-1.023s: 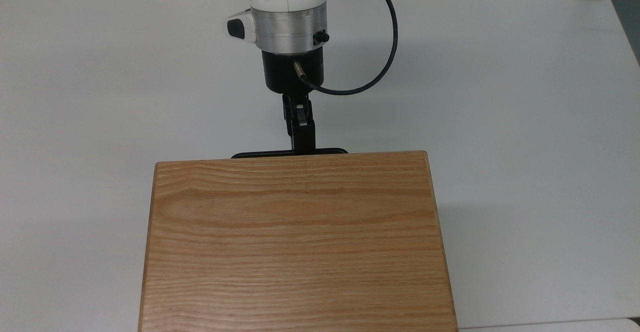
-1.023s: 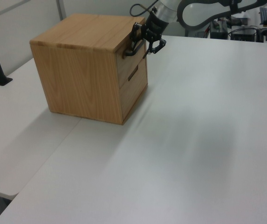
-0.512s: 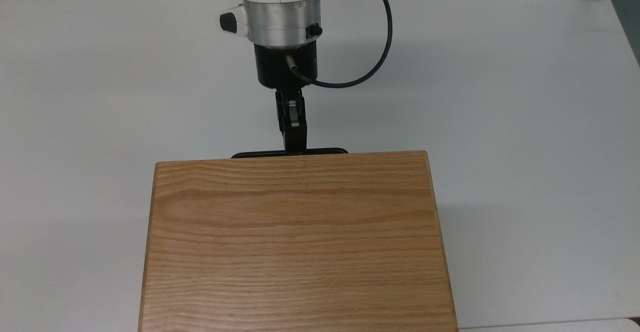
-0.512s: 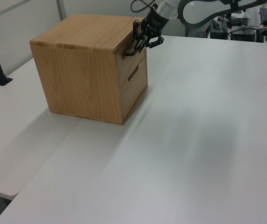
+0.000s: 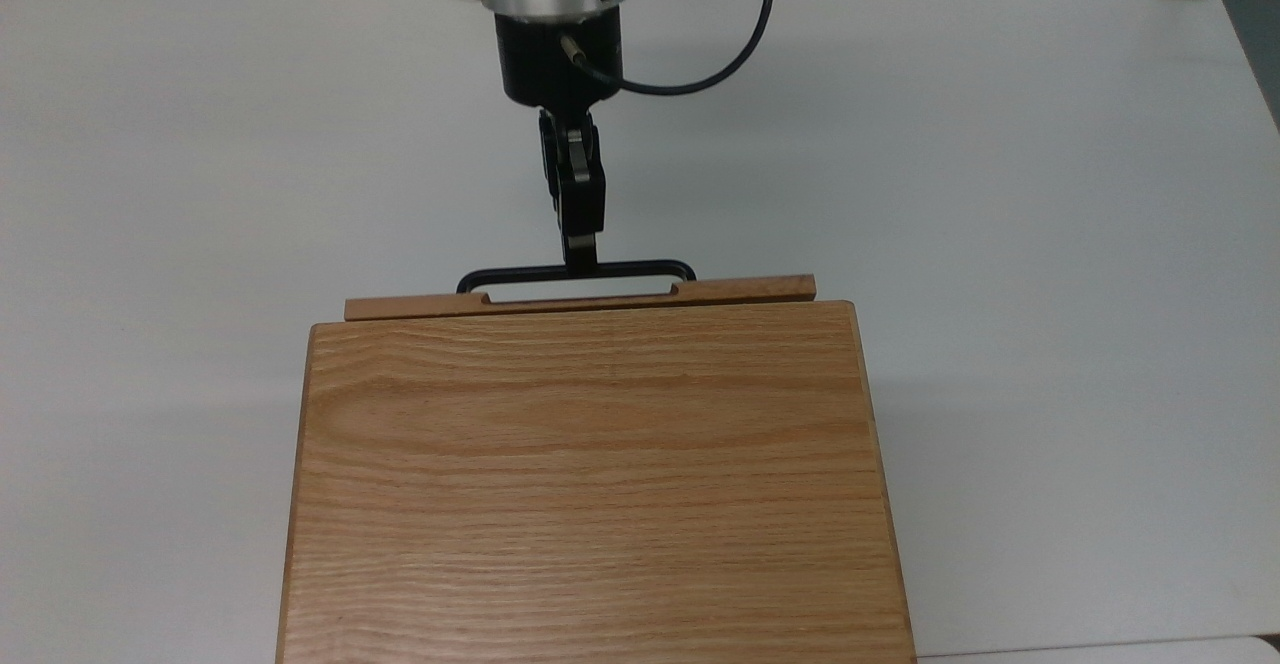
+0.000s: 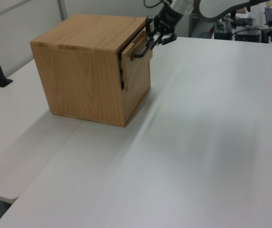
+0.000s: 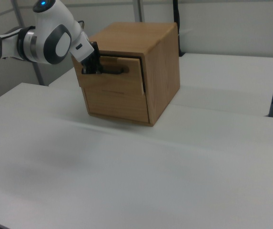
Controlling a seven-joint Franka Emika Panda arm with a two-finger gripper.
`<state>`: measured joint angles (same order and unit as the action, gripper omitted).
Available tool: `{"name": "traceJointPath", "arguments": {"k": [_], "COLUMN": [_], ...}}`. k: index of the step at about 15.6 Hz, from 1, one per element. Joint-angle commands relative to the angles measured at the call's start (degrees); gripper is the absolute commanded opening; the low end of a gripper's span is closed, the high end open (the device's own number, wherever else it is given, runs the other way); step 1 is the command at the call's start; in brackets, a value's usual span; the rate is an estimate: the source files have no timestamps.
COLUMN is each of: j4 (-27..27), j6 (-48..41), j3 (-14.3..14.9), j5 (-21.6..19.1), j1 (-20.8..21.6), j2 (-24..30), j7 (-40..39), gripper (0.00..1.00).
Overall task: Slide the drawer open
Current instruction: 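Pull the upper drawer outward by its handle with the gripper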
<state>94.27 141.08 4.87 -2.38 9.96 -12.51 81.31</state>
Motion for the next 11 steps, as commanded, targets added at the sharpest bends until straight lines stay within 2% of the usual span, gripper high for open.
{"name": "traceJointPath", "arguments": {"k": [1, 6, 11], "j4": [5.2, 11.6, 19.4], "j6": [0.8, 0.8, 0.7], "j3": [0.5, 0.3, 0.3], "j5": [-1.2, -1.3, -1.6], "j1": [0.3, 0.3, 0.5], "j2": [3.0, 6.4, 13.0], "j7": [-3.0, -5.5, -6.8], "gripper": [0.18, 0.18, 0.18]}}
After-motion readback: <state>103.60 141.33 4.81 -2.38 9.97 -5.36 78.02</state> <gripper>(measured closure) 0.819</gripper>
